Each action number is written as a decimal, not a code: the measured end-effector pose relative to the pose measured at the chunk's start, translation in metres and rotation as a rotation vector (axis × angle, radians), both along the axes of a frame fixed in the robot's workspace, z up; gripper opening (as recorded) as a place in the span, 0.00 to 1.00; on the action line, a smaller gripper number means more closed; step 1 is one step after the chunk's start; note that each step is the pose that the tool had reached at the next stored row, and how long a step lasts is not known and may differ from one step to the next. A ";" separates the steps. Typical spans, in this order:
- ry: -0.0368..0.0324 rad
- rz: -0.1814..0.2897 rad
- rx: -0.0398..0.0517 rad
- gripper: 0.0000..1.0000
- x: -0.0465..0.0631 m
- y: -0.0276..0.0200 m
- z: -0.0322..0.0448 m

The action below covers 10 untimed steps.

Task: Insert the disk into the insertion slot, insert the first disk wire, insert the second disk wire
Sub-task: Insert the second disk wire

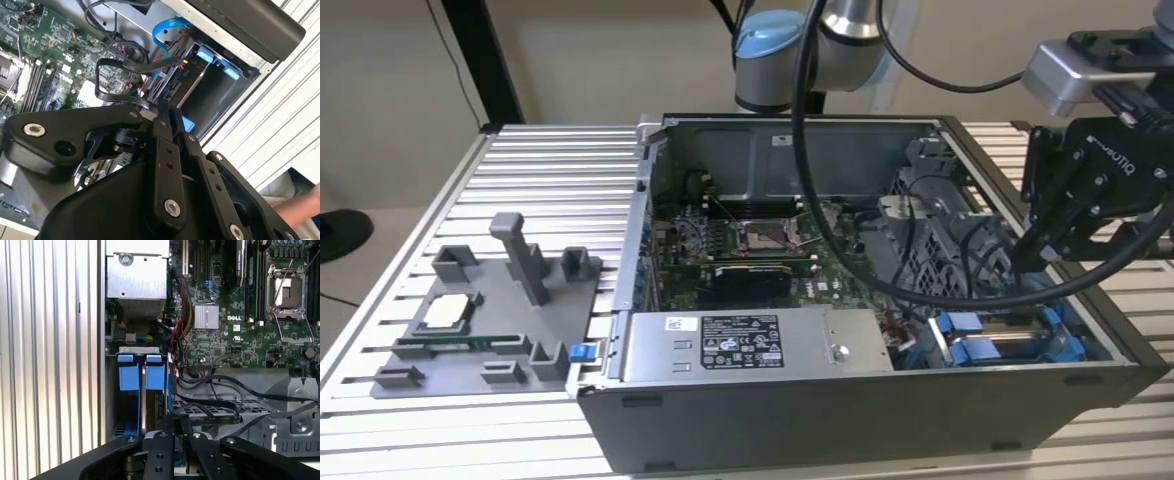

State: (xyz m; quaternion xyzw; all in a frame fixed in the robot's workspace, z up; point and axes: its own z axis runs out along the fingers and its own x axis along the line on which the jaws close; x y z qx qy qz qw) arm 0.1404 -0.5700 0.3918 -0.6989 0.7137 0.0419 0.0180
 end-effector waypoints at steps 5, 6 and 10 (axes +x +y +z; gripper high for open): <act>0.0000 0.000 0.0000 0.00 0.000 -0.0018 -0.0061; 0.0000 0.000 0.0000 0.00 0.000 -0.0022 -0.0072; -0.0010 0.000 0.0000 0.00 0.000 -0.0040 -0.0126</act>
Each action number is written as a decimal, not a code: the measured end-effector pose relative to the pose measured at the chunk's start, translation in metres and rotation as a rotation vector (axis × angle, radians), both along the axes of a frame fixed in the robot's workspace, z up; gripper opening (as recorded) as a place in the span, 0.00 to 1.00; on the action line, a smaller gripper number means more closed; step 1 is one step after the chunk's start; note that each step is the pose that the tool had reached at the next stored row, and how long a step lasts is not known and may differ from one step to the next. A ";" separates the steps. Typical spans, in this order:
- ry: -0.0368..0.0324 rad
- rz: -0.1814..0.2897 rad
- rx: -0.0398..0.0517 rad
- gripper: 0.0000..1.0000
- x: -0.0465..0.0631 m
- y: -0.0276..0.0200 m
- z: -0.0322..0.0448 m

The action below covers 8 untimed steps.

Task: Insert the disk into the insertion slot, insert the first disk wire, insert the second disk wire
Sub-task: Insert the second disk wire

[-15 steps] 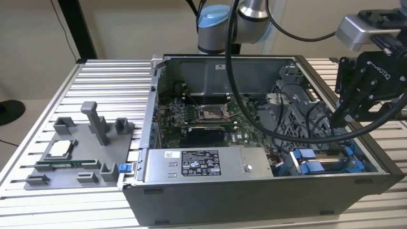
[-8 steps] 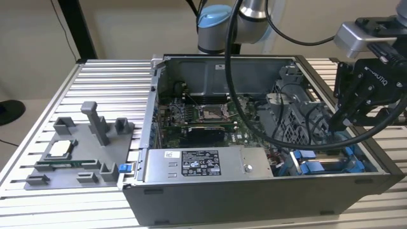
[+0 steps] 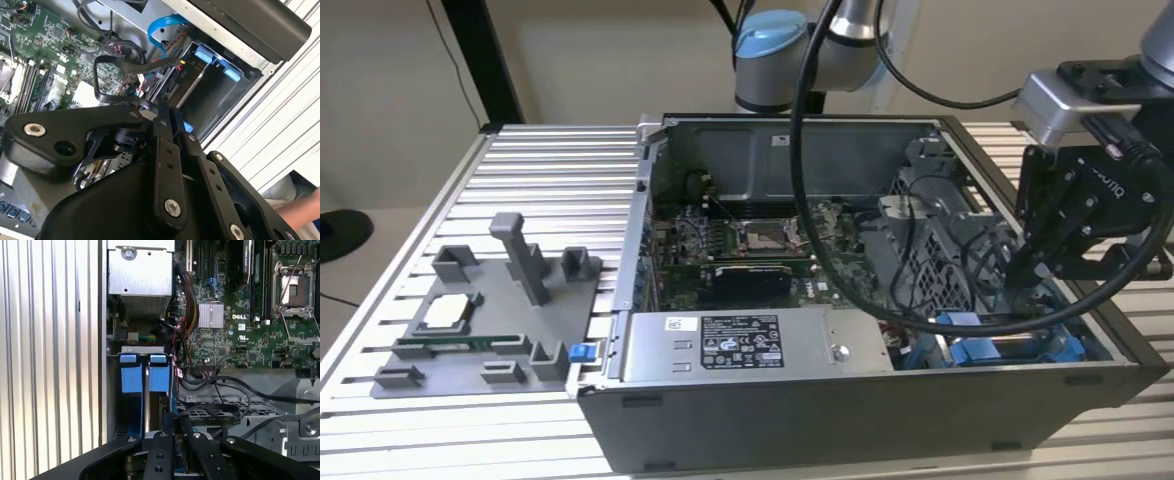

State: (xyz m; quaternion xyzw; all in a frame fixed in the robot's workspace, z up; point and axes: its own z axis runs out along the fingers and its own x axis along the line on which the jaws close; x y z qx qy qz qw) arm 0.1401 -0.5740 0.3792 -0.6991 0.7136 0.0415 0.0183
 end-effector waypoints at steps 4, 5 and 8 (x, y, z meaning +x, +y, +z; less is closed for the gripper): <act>-0.0070 0.001 0.0000 0.00 -0.001 -0.0002 -0.0063; -0.0074 0.001 0.0000 0.00 -0.001 -0.0002 -0.0077; -0.0077 0.001 -0.0001 0.00 -0.001 -0.0005 -0.0114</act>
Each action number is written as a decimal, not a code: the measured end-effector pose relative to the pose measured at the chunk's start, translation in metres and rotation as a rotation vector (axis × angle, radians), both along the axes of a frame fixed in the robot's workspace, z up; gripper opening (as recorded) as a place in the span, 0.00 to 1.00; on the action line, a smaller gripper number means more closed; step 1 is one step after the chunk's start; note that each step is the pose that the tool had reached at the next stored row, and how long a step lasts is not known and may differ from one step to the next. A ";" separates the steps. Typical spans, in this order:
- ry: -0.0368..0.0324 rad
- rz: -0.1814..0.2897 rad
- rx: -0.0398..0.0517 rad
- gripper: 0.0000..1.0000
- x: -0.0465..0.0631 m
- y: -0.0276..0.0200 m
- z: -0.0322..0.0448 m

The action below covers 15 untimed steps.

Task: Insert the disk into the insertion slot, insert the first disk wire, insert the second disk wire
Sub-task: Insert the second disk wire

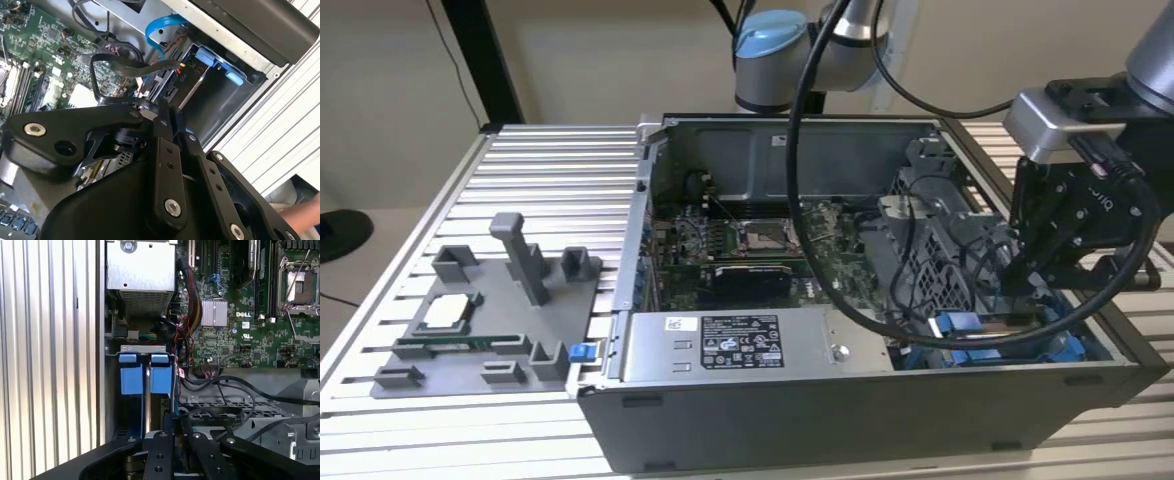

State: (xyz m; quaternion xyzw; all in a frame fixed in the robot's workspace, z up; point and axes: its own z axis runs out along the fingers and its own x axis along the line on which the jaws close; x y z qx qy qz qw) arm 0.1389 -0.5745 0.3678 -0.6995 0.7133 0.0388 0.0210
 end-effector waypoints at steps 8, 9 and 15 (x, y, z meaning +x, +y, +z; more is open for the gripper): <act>0.0000 -0.002 -0.0001 0.00 0.000 -0.0015 -0.0056; 0.0000 -0.002 -0.0001 0.00 0.000 -0.0015 -0.0056; 0.0000 -0.002 0.0003 0.00 0.000 -0.0017 -0.0067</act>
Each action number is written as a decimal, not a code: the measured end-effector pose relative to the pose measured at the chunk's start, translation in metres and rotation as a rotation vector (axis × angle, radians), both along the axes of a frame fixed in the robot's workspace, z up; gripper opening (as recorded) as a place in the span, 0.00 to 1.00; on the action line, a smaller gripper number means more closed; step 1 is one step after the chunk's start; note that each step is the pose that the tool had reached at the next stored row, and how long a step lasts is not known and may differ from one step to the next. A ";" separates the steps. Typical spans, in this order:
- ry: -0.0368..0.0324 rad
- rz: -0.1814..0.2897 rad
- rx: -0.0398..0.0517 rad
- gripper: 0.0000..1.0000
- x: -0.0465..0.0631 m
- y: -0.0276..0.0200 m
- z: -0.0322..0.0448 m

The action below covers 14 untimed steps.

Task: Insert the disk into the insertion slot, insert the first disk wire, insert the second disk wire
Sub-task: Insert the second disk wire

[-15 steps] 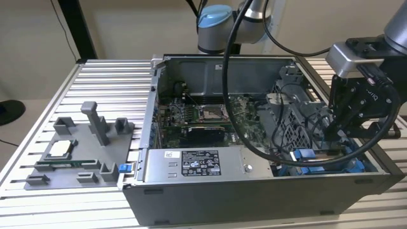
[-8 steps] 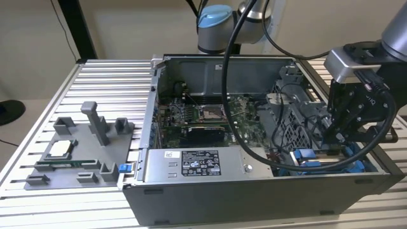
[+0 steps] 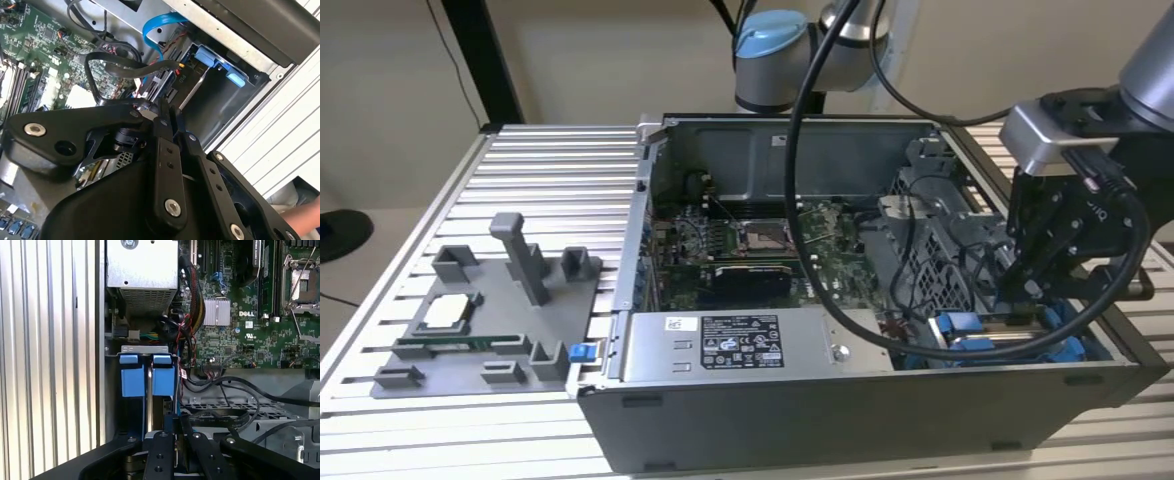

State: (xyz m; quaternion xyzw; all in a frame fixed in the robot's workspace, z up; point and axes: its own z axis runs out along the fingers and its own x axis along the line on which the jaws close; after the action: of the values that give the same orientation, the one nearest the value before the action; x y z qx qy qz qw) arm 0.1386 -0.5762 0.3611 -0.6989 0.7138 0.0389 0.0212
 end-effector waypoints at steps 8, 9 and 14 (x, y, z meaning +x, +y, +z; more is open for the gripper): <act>0.0000 0.000 0.0000 0.00 0.000 -0.0004 -0.0027; 0.0000 0.000 -0.0002 0.00 0.000 -0.0004 -0.0029; 0.0000 0.000 -0.0002 0.00 0.000 -0.0005 -0.0039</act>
State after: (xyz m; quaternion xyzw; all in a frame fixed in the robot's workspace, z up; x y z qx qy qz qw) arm 0.1386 -0.5767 0.3572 -0.6989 0.7138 0.0389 0.0211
